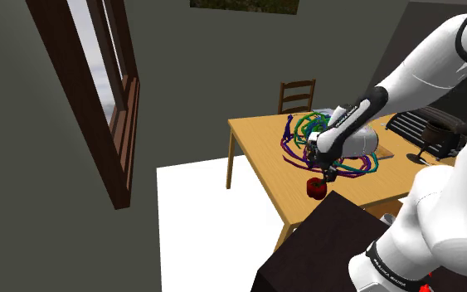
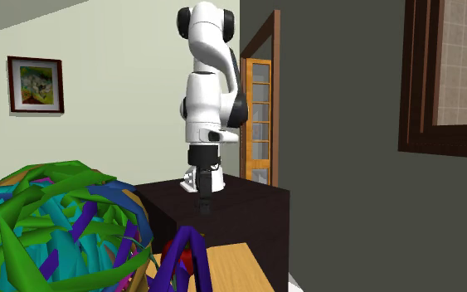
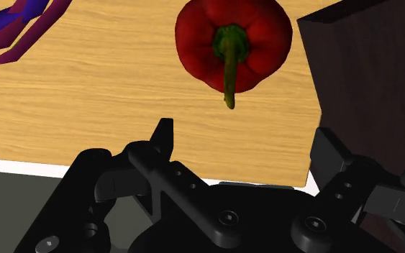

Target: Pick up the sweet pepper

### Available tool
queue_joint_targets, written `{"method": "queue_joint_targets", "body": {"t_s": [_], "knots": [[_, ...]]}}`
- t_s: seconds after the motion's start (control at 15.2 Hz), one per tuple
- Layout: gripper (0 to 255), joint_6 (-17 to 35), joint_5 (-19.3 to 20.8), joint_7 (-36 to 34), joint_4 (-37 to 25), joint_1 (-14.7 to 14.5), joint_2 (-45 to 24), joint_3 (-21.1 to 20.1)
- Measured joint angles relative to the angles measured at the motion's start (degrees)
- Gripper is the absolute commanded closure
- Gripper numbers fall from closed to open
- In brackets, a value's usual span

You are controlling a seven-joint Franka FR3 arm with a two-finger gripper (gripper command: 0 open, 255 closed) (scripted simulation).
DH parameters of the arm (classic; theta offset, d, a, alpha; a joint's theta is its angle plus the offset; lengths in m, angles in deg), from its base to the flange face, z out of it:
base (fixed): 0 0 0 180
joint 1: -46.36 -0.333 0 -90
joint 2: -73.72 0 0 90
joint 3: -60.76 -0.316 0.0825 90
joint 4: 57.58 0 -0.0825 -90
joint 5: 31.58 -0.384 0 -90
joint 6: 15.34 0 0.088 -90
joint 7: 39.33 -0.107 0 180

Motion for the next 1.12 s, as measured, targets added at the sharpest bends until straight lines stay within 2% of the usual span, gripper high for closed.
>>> {"method": "queue_joint_targets", "body": {"t_s": [0.07, 0.13, 0.2, 0.26, 0.4, 0.59, 0.66, 1.12], "knots": [[0, 1.2, -13.8, 11.3, -1.6, 1.1, -4.3, -3.4], [0, 2.2, -22.0, 17.6, -2.4, 3.7, -6.4, -7.0], [0, 3.1, -28.2, 23.0, -3.3, 7.1, -8.8, -11.5], [0, 3.9, -32.5, 26.7, -3.9, 9.9, -10.3, -14.9], [0, 5.1, -38.7, 31.8, -5.1, 14.3, -12.9, -20.5], [0, 6.6, -45.0, 36.9, -6.6, 19.1, -15.7, -26.5], [255, 6.9, -45.9, 37.7, -6.9, 19.9, -16.2, -27.4], [255, 7.2, -47.1, 38.7, -7.2, 20.8, -16.7, -28.6]]}}
